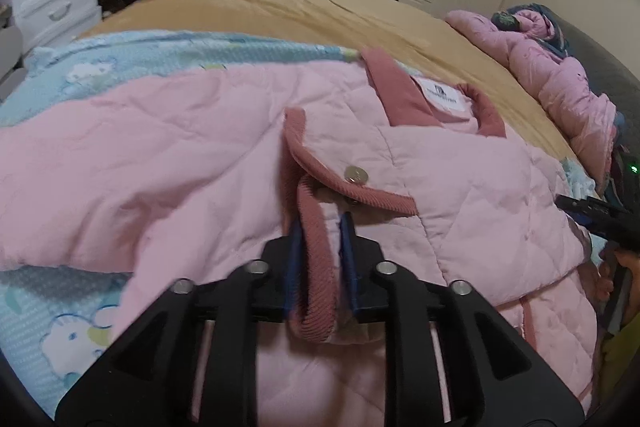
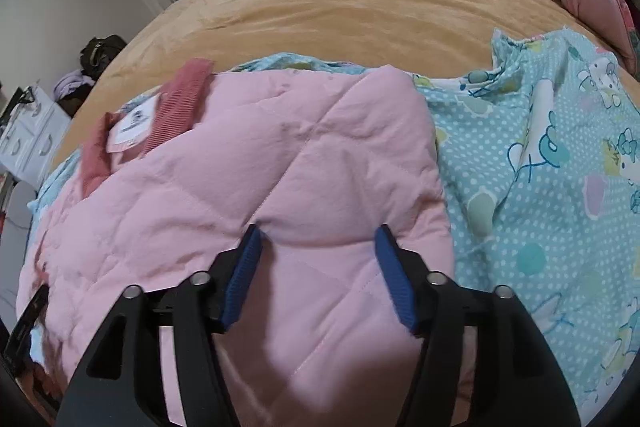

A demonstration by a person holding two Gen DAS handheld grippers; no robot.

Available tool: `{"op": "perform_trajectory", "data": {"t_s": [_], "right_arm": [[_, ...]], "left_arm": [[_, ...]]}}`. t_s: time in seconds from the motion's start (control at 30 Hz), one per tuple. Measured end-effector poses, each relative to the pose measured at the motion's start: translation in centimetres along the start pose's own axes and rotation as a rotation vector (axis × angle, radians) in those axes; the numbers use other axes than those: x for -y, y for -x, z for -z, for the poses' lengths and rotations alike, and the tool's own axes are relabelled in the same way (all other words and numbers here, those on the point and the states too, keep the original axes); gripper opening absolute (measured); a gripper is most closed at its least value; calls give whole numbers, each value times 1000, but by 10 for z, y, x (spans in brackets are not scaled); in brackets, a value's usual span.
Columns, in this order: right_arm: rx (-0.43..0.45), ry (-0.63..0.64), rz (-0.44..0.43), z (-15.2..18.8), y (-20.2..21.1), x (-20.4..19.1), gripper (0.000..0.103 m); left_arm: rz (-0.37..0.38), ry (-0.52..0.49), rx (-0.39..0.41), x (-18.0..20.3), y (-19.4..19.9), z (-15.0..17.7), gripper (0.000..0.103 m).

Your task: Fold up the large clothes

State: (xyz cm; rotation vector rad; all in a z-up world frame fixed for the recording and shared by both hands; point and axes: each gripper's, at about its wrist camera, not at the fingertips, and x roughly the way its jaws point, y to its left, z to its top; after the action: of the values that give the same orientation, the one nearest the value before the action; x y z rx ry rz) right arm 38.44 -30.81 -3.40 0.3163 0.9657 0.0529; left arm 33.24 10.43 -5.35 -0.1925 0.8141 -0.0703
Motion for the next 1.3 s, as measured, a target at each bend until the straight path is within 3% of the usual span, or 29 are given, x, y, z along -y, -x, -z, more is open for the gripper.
{"op": "perform_trajectory", "data": {"t_s": [0.17,0.37,0.43,0.57,0.8,1.03,1.1,1.3], "right_arm": [[52,79,-80,26,45,-23,76],[35,158,-104,55,63,-45,76],[13,154,-91,58,59,-45,76],[-46,142,-89,64,43,-39,78],[-46,154,-92,70,34,-40,87],[13,167,-105,77,57,-49,97],[25,155,-136,79,64,-49,97],[41,153,-156,83,81,-57,97]], "left_arm": [[-15,-15,86,7,32,-5,34],[77,-66,40,38,33,6,55],[90,-72,1,45,23,11,55],[44,-116,-86,51,-7,24,56],[90,-61,-94,41,-9,24,58],[120,-39,-85,44,10,20,83],[122,-32,-78,45,15,20,94],[110,-1,-73,41,28,18,94]]}}
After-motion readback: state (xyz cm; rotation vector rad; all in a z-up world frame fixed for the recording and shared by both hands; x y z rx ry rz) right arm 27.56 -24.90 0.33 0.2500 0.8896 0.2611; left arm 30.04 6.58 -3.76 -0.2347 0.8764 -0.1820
